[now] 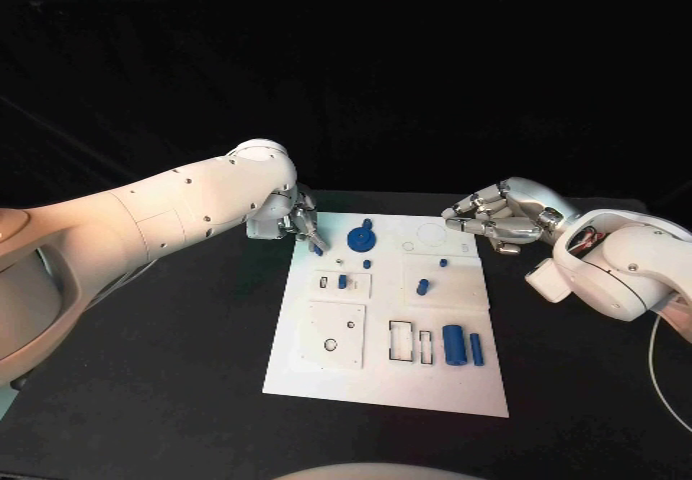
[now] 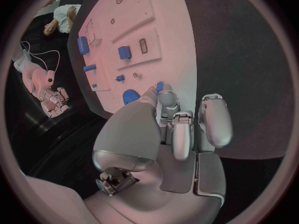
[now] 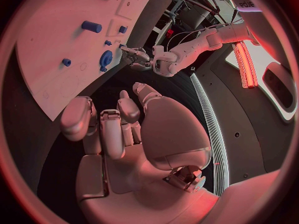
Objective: Assemble the parts on the task board
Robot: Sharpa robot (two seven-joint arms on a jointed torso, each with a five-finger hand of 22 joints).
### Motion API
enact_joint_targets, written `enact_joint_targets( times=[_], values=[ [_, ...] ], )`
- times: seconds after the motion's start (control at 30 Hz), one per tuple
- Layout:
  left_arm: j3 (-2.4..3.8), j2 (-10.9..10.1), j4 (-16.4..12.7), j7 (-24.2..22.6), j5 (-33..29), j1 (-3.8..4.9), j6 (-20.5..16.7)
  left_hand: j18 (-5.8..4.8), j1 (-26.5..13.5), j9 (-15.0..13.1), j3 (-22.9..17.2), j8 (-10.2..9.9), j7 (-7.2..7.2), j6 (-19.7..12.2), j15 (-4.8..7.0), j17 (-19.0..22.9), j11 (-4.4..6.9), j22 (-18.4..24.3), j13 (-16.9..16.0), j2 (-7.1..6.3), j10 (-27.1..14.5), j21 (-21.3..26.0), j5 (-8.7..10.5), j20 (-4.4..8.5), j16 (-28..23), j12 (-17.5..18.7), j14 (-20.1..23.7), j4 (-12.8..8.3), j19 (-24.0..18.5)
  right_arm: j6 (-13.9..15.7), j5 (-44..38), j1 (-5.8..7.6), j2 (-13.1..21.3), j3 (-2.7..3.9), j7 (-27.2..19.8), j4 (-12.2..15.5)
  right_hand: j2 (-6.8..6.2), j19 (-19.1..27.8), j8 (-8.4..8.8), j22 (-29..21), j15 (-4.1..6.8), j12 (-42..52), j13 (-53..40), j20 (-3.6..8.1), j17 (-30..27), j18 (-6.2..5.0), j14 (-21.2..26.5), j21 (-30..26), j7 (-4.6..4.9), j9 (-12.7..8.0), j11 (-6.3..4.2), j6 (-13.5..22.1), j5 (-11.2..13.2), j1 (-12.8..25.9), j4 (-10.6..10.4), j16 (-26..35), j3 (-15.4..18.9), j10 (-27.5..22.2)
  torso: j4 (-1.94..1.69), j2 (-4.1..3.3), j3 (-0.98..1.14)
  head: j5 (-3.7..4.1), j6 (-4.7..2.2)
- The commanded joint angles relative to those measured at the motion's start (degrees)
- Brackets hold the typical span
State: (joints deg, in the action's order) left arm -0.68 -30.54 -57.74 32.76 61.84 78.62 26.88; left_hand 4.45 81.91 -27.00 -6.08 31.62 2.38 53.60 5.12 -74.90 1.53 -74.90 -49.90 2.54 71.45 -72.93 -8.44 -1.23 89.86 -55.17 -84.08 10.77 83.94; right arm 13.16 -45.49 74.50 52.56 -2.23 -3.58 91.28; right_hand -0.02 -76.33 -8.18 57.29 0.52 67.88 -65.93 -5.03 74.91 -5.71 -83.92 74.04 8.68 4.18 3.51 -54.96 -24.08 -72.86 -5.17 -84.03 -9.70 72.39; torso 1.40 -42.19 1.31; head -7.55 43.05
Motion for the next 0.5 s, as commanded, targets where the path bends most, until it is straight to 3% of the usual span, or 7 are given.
enact_joint_targets(
  times=[0.03, 0.07, 0.27, 0.5],
  values=[
    [-0.07, 0.0, -0.1, -0.3, 0.2, -0.12, 0.9, -0.52, 1.5, -0.6, -8.6, 0.3, 0.61, -0.4, -0.27, -15.1, 0.14, -2.4, 0.8, -1.88, 0.1, 0.3, -0.65, 0.14, 0.1, 0.8, -5.9, -3.5, 0.4, -0.7, -0.3, -0.03, -0.1, 0.01, -0.5, 0.0, -0.34, 0.1, -0.25, 0.0, 0.46, 0.2, 0.0, 0.13, 5.6, -0.46, -4.0, -0.3, -0.07, -0.1, -0.03, 0.0, -0.3, -0.1, 0.1, 0.3, -0.4, 0.1, -0.03, 0.02, 0.02, -0.01, 0.02],
    [-0.07, 0.0, -0.2, -0.5, 0.0, -0.13, 0.6, -0.39, 0.0, -1.0, -13.2, 0.6, 0.83, -0.4, -0.70, -15.1, -0.20, -2.5, 1.2, -3.87, 0.5, 0.4, -0.52, 0.22, 0.1, 1.0, -5.9, -3.6, 0.4, -0.7, -0.3, -0.03, -0.1, 0.01, -0.5, 0.0, -0.34, 0.1, -0.25, 0.0, 0.46, 0.2, 0.0, 0.13, 5.6, -0.46, -4.0, -0.3, -0.07, -0.1, -0.03, 0.0, -0.3, -0.1, 0.1, 0.3, -0.4, 0.1, -0.02, 0.02, 0.02, -0.01, 0.03],
    [-0.05, -1.7, -2.4, -1.1, -2.1, -0.14, -3.1, -0.52, -5.4, -2.9, -25.8, 2.2, 0.65, -0.5, -0.39, -15.1, -0.03, -3.0, 1.1, -8.30, 1.4, 0.4, -0.40, -0.15, 0.1, 0.3, -5.9, -5.4, 0.5, -1.6, -0.2, -0.03, -0.2, 0.01, -0.7, -0.1, -0.34, 0.2, -0.25, -0.3, 0.46, 0.0, 0.1, 0.13, 5.4, -0.52, -4.0, -0.5, -0.07, -0.1, -0.02, 0.0, -0.3, 0.0, 0.1, 0.4, -0.4, -0.1, 0.06, 0.00, 0.02, 0.02, 0.13],
    [-0.02, -5.0, -8.3, -1.2, -2.9, -0.12, -7.6, -0.57, -8.4, -4.0, -30.5, 3.3, 0.44, -0.6, -0.32, -15.1, -0.06, -3.2, 1.2, -9.94, 1.9, 0.4, -0.93, -0.22, 0.1, 0.0, -5.9, -7.0, 0.6, -2.2, -0.2, -0.03, -0.2, 0.01, -0.5, -0.3, -0.34, 0.3, -0.24, -0.5, 0.46, -0.1, 0.3, 0.12, 5.3, -0.55, -3.9, -0.6, -0.05, -0.1, -0.01, 0.0, -0.3, 0.0, 0.0, 0.4, -0.4, -0.2, -0.17, 0.09, 0.08, -0.07, 0.17]
  ],
)
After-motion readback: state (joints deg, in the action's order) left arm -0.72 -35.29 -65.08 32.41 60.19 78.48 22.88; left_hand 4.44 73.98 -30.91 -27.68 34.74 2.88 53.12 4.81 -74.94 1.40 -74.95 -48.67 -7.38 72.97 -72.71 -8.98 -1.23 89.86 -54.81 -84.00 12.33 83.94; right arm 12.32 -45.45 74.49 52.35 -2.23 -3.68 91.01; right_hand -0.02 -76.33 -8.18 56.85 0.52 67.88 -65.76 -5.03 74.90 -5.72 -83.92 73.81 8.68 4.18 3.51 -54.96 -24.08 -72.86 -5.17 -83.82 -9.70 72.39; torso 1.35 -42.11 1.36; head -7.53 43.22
